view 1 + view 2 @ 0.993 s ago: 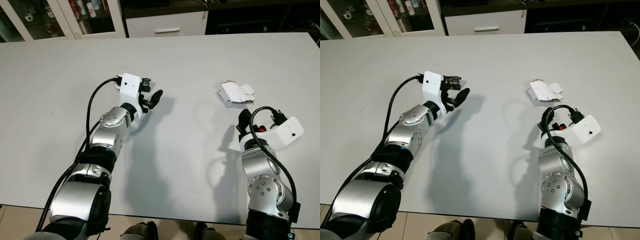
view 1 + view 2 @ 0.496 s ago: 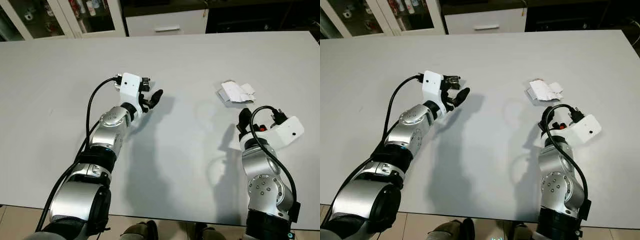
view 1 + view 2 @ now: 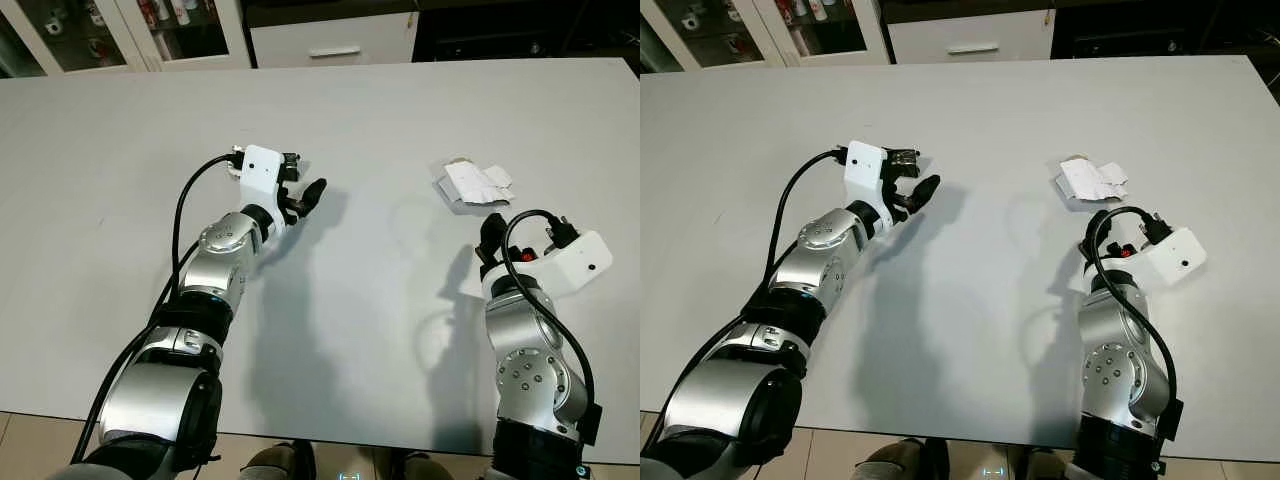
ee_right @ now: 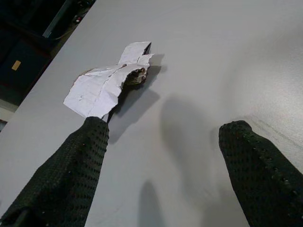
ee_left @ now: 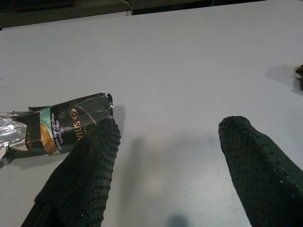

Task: Picking trash to rubbish bin

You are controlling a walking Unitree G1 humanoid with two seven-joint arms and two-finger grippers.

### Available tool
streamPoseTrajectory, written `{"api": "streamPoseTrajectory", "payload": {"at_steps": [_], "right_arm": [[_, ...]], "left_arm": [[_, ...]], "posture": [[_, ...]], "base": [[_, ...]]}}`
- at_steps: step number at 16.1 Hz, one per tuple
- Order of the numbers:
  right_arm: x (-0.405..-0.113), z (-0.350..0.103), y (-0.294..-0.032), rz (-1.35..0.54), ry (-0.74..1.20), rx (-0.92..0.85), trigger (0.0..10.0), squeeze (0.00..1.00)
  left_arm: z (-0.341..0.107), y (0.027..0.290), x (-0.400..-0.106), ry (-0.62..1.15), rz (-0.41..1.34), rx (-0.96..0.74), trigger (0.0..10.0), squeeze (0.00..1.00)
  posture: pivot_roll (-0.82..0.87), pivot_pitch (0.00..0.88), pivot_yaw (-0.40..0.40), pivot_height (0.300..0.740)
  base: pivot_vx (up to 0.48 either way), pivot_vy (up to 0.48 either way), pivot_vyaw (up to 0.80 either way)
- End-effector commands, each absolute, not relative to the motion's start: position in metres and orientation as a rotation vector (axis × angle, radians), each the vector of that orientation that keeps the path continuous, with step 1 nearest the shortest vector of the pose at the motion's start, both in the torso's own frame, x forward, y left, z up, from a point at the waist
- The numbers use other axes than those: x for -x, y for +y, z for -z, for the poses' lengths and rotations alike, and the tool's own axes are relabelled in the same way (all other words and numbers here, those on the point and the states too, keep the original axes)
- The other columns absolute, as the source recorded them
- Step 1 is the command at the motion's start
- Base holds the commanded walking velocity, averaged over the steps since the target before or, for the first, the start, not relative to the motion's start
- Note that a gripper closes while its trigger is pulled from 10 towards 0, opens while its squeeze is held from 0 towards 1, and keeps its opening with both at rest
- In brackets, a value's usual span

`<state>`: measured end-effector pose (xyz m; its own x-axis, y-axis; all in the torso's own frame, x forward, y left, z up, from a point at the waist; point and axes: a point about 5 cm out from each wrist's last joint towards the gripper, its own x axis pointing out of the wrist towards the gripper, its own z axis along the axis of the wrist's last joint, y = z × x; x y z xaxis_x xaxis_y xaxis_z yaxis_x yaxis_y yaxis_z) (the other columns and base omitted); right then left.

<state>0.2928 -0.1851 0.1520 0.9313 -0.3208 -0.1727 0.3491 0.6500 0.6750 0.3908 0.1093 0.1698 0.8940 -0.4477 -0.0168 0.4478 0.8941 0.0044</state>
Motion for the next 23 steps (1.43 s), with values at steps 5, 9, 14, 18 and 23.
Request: {"api": "streamPoseTrajectory", "payload": {"at_steps": [5, 9, 14, 18, 23], "right_arm": [[-0.291, -0.141, -0.178, 0.380, 0.096, -0.799, 10.0, 0.00], [-0.298, -0.160, -0.203, 0.290, -0.048, -0.546, 10.0, 0.00], [-0.296, -0.159, -0.204, 0.283, -0.049, -0.497, 10.0, 0.00], [-0.298, -0.154, -0.204, 0.286, -0.043, -0.523, 10.0, 0.00], [-0.310, -0.144, -0.204, 0.277, -0.048, -0.638, 10.0, 0.00]], "left_arm": [[-0.169, 0.115, -0.390, 0.016, 0.457, -0.008, 10.0, 0.00], [-0.167, 0.125, -0.382, -0.019, 0.411, -0.033, 10.0, 0.00], [-0.167, 0.118, -0.380, -0.010, 0.424, -0.012, 10.0, 0.00], [-0.167, 0.121, -0.379, -0.009, 0.421, -0.022, 10.0, 0.00], [-0.173, 0.143, -0.376, 0.001, 0.411, -0.091, 10.0, 0.00]], "posture": [[0.16, 0.196, 0.118, 0.740], [0.22, 0.204, 0.071, 0.740], [0.21, 0.200, 0.069, 0.740], [0.23, 0.215, 0.078, 0.740], [0.31, 0.276, 0.117, 0.740]], "base": [[0.000, 0.000, 0.00], [0.000, 0.000, 0.00], [0.000, 0.000, 0.00], [0.000, 0.000, 0.00], [0.000, 0.000, 0.00]]}}
